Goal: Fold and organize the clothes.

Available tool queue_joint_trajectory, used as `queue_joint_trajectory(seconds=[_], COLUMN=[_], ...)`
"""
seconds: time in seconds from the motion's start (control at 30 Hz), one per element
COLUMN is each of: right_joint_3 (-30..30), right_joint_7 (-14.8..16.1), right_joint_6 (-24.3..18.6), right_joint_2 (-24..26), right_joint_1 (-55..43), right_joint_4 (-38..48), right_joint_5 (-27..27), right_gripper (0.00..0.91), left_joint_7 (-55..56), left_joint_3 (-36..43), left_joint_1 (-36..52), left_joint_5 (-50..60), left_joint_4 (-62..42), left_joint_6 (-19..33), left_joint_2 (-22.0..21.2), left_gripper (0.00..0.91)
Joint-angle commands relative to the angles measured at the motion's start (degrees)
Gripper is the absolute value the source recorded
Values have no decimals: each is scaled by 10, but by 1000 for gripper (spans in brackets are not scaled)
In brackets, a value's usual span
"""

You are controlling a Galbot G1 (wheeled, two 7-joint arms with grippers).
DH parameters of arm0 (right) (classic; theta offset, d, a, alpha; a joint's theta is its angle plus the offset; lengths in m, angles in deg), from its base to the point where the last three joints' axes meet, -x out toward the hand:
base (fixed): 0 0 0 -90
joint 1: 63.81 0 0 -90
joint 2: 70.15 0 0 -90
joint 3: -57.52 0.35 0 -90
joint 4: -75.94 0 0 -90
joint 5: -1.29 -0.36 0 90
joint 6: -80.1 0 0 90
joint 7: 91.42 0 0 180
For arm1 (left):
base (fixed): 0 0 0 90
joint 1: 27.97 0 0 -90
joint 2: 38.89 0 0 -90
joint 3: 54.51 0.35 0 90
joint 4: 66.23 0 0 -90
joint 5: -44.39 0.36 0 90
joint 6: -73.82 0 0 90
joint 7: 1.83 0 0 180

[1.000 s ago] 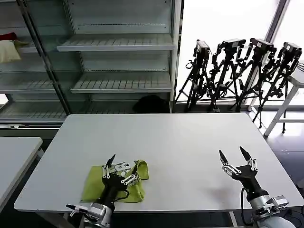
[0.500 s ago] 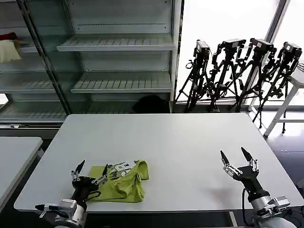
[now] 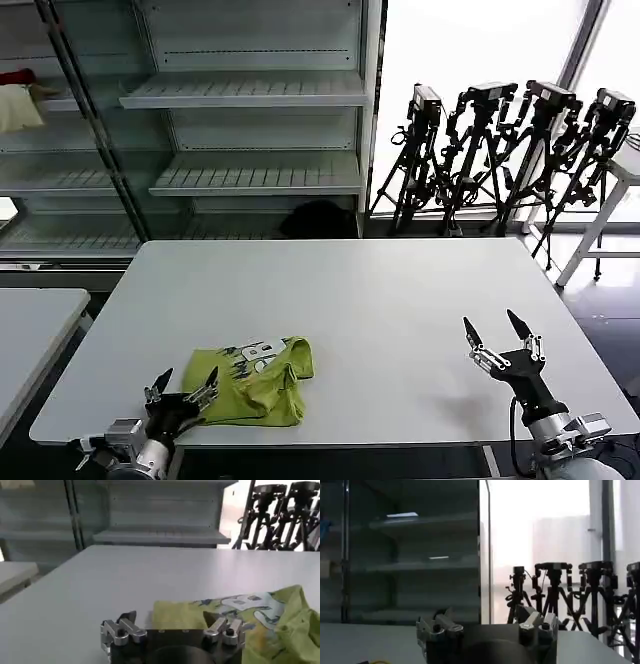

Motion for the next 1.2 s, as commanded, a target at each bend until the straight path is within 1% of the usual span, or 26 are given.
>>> queue_joint_trajectory(seconds=[0.03, 0.13, 0.4, 0.43, 0.5, 0.53, 0.57, 0.6, 0.63, 0.93, 1.03, 1.2], right_joint_3=[0, 2, 1, 1, 1, 1, 2, 2, 3, 5, 3, -1], right_joint_7=[1, 1, 3, 3, 3, 3, 3, 3, 3, 3, 3, 4], right_joint_6=[0, -3, -6, -5, -5, -5, -6, -6, -6, -7, -7, -5], right_joint_2=[-1, 1, 1, 0, 0, 0, 0, 0, 1, 1, 0, -2], right_joint_1=[0, 2, 0, 0, 0, 0, 1, 1, 2, 3, 0, -5], right_joint_4=[0, 1, 3, 3, 2, 2, 3, 3, 3, 2, 2, 1], right_joint_5=[0, 0, 0, 0, 0, 0, 0, 0, 0, -1, -1, 0], right_gripper=[907, 907, 907, 907, 907, 907, 907, 907, 907, 907, 907, 907], left_joint_7=[-19, -27, -44, -45, -45, -46, -49, -52, -54, -70, -72, -71], left_joint_3=[-20, -27, -23, -23, -22, -22, -21, -20, -19, -6, -1, -6], left_joint_1=[13, 16, 9, 9, 9, 9, 9, 10, 11, 9, 6, 4], left_joint_5=[-91, -109, -104, -104, -104, -104, -104, -104, -104, -79, -60, -55], left_joint_4=[-29, -43, -48, -48, -50, -51, -54, -58, -60, -76, -78, -62], left_joint_6=[-15, -15, 4, 5, 10, 12, 16, 24, 27, 70, 111, 156], left_joint_2=[-22, -23, -31, -31, -33, -33, -35, -37, -38, -46, -43, -30], left_gripper=[907, 907, 897, 776, 584, 252, 181, 30, 10, 0, 0, 0])
